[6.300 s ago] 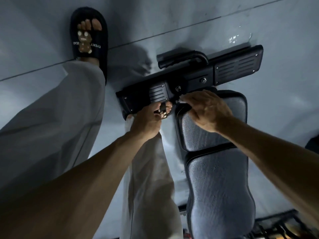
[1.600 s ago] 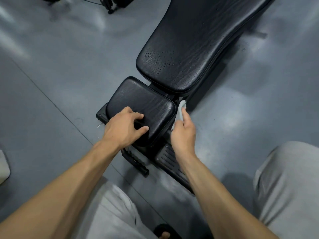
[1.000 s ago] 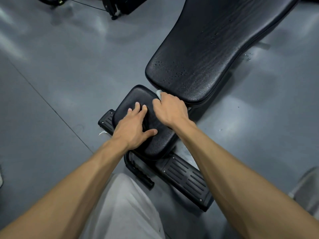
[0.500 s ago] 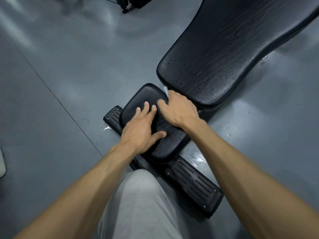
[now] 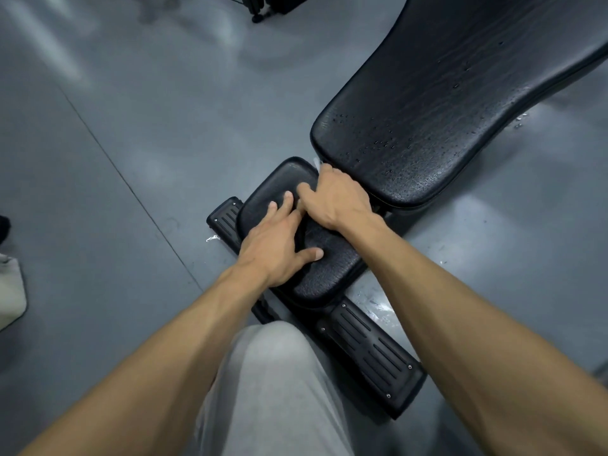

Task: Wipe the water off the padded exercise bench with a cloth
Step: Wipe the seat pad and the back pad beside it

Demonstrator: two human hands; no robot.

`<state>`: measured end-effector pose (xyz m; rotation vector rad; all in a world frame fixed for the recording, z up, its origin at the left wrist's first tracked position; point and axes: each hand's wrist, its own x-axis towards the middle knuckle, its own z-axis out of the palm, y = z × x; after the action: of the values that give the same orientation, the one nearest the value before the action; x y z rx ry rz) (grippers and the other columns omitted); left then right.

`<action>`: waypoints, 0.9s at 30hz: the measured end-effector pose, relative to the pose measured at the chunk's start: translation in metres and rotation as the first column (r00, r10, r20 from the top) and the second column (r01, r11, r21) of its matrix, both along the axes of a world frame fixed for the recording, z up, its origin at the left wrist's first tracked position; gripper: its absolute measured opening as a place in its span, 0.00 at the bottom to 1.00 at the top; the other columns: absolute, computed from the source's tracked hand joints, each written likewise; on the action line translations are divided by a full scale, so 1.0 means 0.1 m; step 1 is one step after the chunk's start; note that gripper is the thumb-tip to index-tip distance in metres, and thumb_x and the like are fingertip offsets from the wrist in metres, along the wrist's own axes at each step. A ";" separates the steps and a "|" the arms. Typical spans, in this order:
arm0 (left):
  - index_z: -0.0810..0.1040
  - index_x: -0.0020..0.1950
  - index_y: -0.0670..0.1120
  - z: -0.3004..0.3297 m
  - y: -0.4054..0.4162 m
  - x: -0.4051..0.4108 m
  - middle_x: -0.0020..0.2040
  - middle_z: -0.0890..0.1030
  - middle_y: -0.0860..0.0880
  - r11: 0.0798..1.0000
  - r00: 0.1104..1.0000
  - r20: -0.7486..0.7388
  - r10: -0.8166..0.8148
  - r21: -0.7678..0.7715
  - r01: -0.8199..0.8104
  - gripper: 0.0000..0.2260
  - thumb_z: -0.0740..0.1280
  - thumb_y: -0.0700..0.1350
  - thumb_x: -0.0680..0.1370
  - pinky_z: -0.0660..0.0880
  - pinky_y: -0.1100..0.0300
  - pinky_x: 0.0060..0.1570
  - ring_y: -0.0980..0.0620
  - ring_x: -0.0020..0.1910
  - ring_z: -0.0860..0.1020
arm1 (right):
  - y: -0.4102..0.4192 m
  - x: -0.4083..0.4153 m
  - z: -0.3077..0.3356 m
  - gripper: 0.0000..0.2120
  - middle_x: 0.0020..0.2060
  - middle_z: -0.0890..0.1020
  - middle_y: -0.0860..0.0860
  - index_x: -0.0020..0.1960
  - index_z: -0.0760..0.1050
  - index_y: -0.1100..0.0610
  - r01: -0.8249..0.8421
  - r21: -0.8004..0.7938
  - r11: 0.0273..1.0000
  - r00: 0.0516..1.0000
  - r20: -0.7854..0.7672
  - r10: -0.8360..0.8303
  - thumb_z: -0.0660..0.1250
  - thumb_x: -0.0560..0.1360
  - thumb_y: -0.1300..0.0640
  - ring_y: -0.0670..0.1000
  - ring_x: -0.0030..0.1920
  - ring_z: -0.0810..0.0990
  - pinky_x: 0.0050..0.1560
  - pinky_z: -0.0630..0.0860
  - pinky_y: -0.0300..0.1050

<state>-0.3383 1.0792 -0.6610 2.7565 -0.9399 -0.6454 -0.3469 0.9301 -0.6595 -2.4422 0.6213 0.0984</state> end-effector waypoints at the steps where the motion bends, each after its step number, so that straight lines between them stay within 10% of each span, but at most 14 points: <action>1: 0.45 0.84 0.55 0.02 -0.01 0.00 0.84 0.42 0.51 1.000 1.000 -0.004 0.002 0.012 -0.002 0.45 0.69 0.62 0.77 0.56 0.45 0.78 0.44 0.83 0.47 | -0.02 -0.17 -0.01 0.27 0.66 0.76 0.62 0.69 0.69 0.62 0.001 -0.019 1.000 1.000 0.012 0.000 0.57 0.80 0.43 0.64 0.64 0.76 0.60 0.72 0.56; 13: 0.47 0.84 0.51 0.19 -0.08 -0.03 0.84 0.43 0.49 0.995 1.000 -0.019 -0.009 0.102 0.011 0.43 0.69 0.61 0.79 0.58 0.41 0.77 0.42 0.83 0.47 | -0.31 -1.32 -0.09 0.14 0.36 0.80 0.53 0.61 0.78 0.56 0.233 0.243 0.941 0.947 0.162 -0.277 0.57 0.81 0.60 0.52 0.37 0.77 0.35 0.68 0.43; 17: 0.48 0.84 0.52 0.20 -0.07 -0.04 0.84 0.43 0.50 0.996 1.000 -0.028 -0.004 0.086 0.007 0.43 0.69 0.61 0.79 0.58 0.42 0.77 0.43 0.83 0.48 | -0.38 -1.48 -0.01 0.13 0.35 0.81 0.53 0.49 0.80 0.58 0.317 0.263 0.911 0.908 0.192 -0.371 0.56 0.79 0.62 0.54 0.40 0.80 0.41 0.72 0.47; 21: 0.58 0.83 0.52 0.25 -0.04 0.13 0.84 0.52 0.51 0.998 0.998 -0.067 0.014 0.060 -0.010 0.37 0.69 0.60 0.79 0.59 0.48 0.78 0.45 0.82 0.57 | -0.38 -1.34 0.30 0.12 0.42 0.85 0.61 0.49 0.81 0.61 0.265 0.679 0.685 0.868 0.142 -0.477 0.58 0.76 0.62 0.56 0.40 0.87 0.42 0.85 0.54; 27: 0.75 0.72 0.55 0.50 -0.13 0.22 0.68 0.79 0.58 0.838 0.948 -0.293 -0.126 -0.542 -0.056 0.30 0.66 0.68 0.74 0.71 0.55 0.71 0.60 0.67 0.76 | -0.30 -0.97 0.76 0.11 0.41 0.84 0.63 0.54 0.79 0.66 -0.026 0.747 0.665 0.993 0.098 -0.071 0.65 0.73 0.68 0.55 0.38 0.86 0.41 0.85 0.51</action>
<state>-0.3159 1.0658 -0.6112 2.0605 -0.9246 -0.6735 -0.4439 0.9000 -0.5839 -1.6102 0.4319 0.1606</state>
